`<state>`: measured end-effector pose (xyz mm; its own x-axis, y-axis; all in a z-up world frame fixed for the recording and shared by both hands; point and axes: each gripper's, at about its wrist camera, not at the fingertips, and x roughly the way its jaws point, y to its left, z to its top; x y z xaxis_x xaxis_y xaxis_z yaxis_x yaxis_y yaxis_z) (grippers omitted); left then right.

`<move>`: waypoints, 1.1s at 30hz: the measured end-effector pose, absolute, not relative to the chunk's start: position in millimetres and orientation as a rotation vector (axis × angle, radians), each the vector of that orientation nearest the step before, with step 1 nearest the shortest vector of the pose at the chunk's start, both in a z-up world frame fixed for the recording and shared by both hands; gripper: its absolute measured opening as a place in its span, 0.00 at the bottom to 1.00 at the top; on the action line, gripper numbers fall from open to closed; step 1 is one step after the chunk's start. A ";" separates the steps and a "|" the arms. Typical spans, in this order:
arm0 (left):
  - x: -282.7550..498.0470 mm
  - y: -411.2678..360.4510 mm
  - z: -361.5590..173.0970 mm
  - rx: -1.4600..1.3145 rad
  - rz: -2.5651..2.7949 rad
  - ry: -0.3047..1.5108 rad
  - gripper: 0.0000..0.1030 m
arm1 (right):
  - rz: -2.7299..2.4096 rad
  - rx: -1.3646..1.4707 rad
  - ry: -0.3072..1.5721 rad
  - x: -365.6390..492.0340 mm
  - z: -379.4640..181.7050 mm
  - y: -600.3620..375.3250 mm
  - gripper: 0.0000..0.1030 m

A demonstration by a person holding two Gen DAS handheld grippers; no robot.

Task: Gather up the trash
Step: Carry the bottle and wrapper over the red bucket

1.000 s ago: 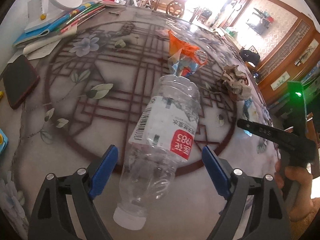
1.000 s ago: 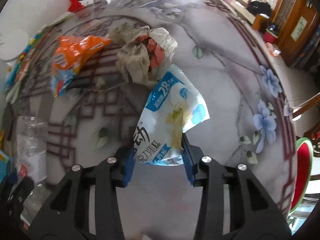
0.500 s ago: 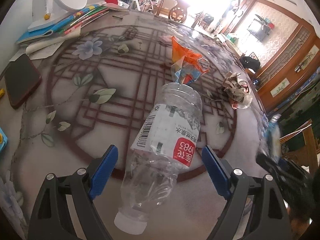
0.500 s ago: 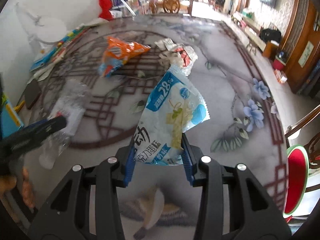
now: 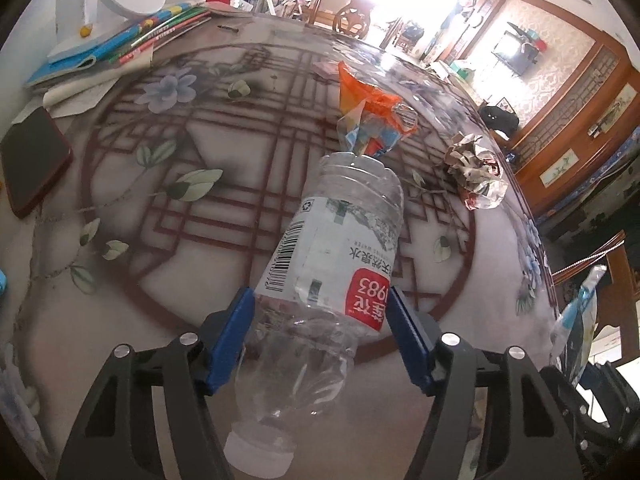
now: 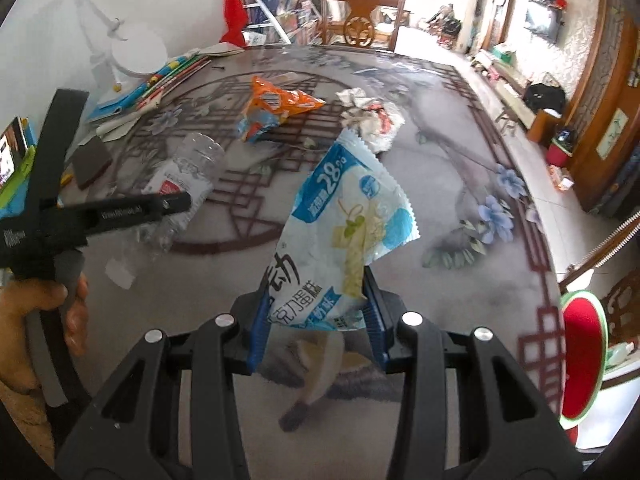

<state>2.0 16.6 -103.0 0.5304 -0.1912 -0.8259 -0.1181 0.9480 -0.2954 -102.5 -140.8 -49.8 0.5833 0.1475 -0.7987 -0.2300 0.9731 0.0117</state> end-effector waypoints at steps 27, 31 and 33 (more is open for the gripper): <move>6.7 6.0 -103.2 -0.264 -0.039 1.002 0.60 | 0.148 0.031 0.928 -125.9 -58.4 -194.3 0.39; 2.1 -1.2 -94.5 -0.207 -0.044 0.973 0.47 | 0.149 0.051 0.918 -126.7 -57.6 -199.9 0.39; -2.7 -3.3 -87.4 -0.200 -0.050 0.943 0.47 | 0.146 0.063 0.912 -127.3 -56.0 -204.4 0.39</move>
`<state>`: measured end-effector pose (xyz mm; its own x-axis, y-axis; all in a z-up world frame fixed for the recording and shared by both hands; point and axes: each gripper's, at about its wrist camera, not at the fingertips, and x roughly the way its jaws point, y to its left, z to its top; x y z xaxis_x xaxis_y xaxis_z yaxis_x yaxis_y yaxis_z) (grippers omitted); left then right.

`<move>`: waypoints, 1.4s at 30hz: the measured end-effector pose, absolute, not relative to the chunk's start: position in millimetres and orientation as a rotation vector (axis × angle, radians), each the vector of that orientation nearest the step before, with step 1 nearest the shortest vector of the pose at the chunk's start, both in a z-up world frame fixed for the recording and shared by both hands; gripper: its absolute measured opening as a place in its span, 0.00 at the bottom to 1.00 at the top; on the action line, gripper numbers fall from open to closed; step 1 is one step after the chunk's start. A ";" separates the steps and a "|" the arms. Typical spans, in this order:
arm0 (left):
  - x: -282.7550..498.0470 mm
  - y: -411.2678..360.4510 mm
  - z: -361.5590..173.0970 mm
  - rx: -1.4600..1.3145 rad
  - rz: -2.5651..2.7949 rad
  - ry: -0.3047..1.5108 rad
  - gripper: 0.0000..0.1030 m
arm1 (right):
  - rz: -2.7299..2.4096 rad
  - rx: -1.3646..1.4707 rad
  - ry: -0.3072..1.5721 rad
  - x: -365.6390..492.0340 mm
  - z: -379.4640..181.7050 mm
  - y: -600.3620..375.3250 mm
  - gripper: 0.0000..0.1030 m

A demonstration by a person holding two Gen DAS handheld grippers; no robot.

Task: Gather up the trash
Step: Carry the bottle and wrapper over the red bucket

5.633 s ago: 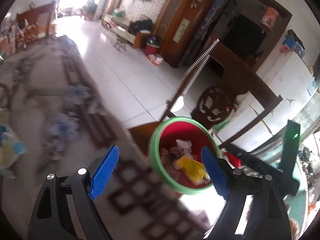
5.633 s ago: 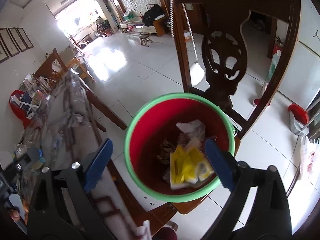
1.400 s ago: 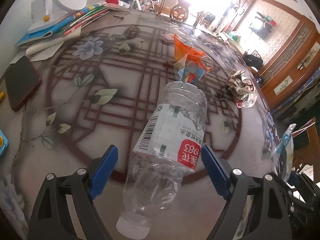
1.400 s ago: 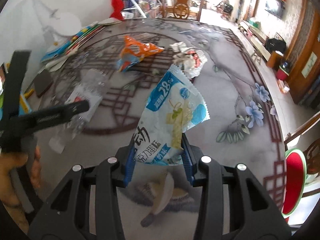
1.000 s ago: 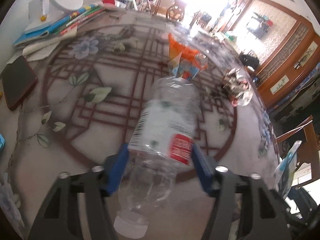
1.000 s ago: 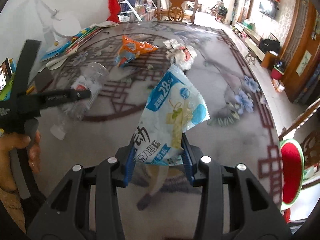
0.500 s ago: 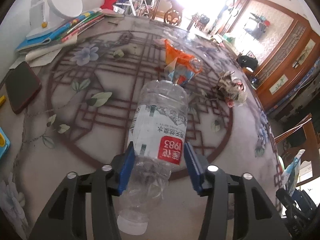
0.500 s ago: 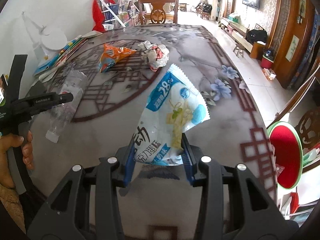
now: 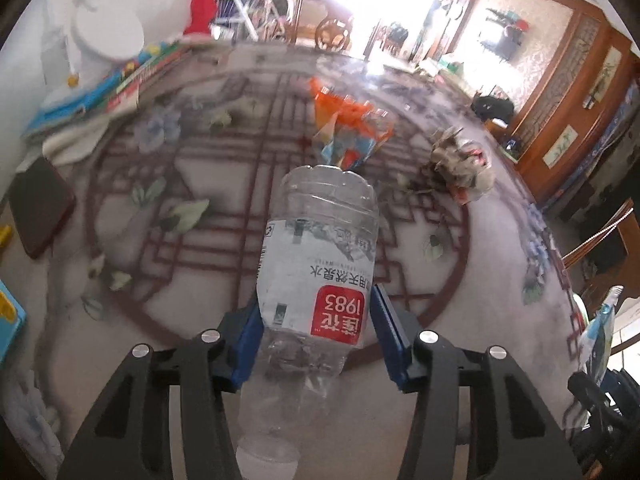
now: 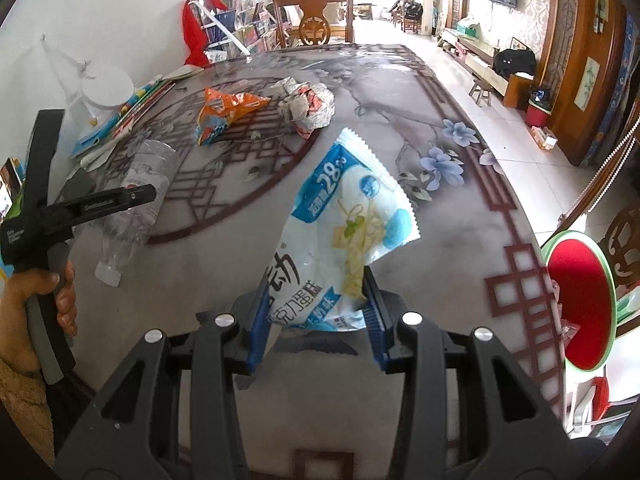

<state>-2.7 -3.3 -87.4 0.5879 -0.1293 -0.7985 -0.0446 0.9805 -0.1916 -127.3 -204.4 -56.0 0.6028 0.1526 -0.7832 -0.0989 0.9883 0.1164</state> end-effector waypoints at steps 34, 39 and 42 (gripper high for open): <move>-73.9 -213.7 12.1 -0.045 -0.502 0.780 0.47 | -0.111 0.207 0.743 -174.4 8.3 -378.9 0.39; -73.1 -249.0 9.8 -0.034 -0.578 0.793 0.47 | -0.152 0.223 0.762 -181.1 4.4 -404.4 0.39; -70.3 -266.5 4.2 -0.034 -0.616 0.818 0.47 | -0.179 0.231 0.778 -185.6 -2.4 -417.0 0.39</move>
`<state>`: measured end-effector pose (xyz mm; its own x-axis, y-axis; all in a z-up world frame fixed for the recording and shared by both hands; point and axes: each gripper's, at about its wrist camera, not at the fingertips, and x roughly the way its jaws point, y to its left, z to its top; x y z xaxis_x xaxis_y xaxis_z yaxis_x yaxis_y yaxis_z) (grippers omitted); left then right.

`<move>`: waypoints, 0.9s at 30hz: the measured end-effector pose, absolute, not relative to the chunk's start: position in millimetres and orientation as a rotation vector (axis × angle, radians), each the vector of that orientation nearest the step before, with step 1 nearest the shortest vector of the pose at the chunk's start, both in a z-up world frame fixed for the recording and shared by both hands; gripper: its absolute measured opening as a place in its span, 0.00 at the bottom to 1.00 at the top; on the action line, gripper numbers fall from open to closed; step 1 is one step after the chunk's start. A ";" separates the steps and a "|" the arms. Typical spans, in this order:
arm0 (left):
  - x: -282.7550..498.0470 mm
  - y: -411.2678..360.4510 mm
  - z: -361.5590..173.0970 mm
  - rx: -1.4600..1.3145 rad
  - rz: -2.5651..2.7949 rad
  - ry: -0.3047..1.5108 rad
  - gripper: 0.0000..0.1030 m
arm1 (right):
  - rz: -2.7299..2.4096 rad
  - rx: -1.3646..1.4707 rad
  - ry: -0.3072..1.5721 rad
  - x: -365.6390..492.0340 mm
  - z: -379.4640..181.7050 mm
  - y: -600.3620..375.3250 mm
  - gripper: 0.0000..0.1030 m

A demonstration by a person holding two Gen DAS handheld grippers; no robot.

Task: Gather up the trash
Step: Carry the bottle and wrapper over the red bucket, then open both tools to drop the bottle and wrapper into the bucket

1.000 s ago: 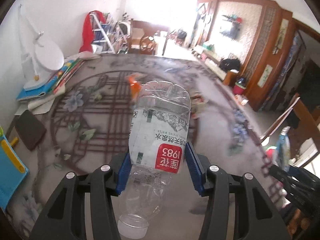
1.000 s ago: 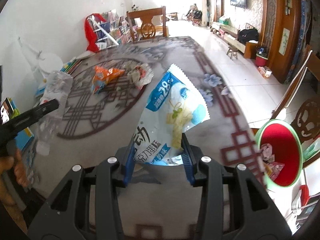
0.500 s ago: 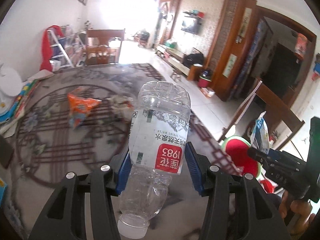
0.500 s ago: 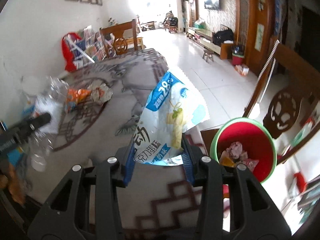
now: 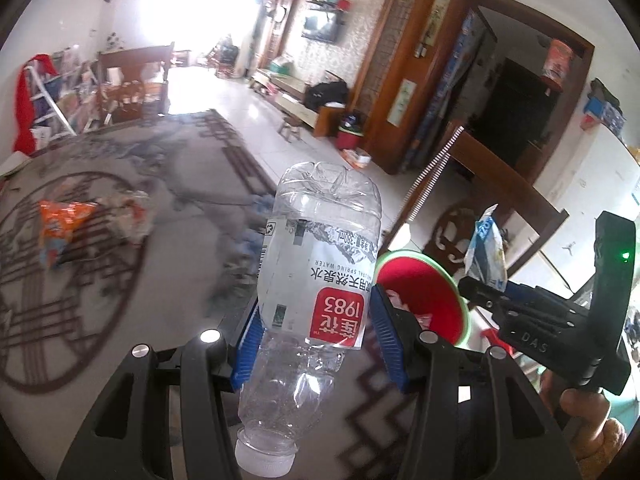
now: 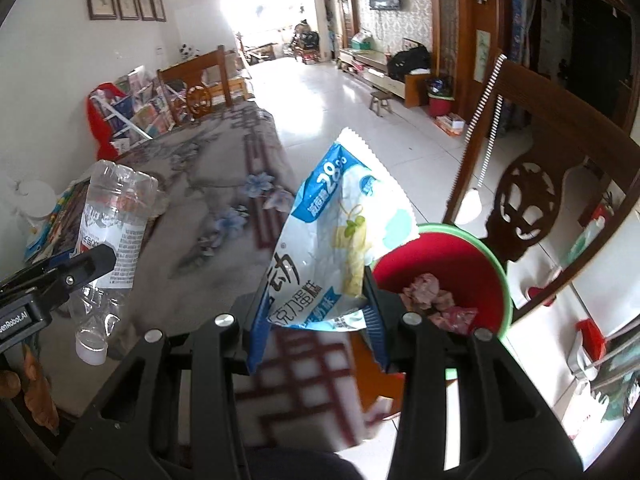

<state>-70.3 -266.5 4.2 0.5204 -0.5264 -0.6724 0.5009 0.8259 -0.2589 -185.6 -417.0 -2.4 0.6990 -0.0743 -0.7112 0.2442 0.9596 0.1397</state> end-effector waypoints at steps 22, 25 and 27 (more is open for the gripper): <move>-35.1 -426.7 -48.7 0.061 -0.908 0.948 0.47 | -0.376 0.380 0.847 -194.6 -72.8 -523.9 0.39; -29.0 -442.8 -53.4 0.072 -0.932 0.962 0.47 | -0.378 0.393 0.855 -189.9 -84.0 -531.1 0.40; -23.3 -454.7 -59.0 0.085 -0.944 0.991 0.55 | -0.383 0.398 0.864 -184.5 -90.8 -535.5 0.54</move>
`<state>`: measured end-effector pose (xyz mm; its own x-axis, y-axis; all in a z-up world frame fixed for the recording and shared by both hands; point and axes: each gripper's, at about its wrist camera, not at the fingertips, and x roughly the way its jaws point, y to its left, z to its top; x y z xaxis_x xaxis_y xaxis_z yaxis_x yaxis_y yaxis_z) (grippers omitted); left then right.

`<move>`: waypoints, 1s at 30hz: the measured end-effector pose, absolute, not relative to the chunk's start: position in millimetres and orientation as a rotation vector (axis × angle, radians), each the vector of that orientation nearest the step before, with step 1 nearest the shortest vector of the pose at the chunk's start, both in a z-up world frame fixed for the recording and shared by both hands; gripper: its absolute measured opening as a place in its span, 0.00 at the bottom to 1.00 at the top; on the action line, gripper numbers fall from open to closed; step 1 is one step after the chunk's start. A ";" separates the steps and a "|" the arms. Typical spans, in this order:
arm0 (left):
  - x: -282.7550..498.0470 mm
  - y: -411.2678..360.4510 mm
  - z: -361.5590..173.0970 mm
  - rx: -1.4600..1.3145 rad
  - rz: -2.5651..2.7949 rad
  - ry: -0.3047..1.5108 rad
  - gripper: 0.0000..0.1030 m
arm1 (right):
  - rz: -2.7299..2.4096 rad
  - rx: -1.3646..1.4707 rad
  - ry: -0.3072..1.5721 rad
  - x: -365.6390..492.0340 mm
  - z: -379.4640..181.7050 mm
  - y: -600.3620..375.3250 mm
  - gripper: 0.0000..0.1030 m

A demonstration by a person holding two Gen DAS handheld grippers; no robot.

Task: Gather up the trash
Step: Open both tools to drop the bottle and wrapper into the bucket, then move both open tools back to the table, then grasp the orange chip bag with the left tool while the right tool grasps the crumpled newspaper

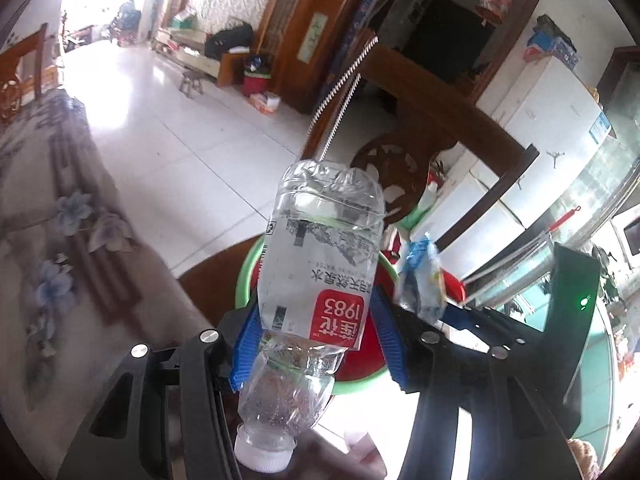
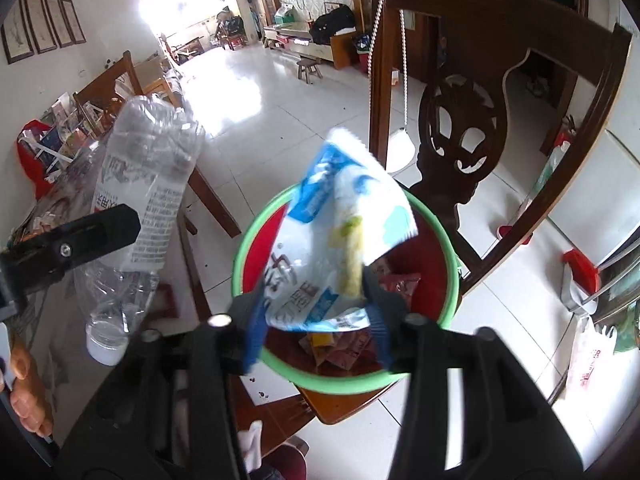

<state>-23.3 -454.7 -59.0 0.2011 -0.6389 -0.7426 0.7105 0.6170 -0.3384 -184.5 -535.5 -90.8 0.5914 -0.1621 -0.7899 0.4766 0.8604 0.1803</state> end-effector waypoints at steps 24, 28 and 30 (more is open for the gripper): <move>39.1 -188.2 -36.5 -0.012 -0.357 0.806 0.86 | -0.093 0.461 0.622 -147.0 13.1 -427.1 0.95; 78.8 -111.2 -37.6 -0.049 -0.163 0.840 0.86 | 0.002 0.338 0.764 -116.5 -13.2 -371.2 0.95; 99.3 -82.5 -39.5 -0.039 -0.071 0.859 0.86 | 0.001 0.288 0.769 -113.0 -13.8 -362.6 0.95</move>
<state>99.3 -82.5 -39.5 0.6513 -0.0785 -0.7547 0.0471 0.9969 -0.0631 -113.0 -362.6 -13.8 0.7202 0.1060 -0.6856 0.1036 0.9607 0.2574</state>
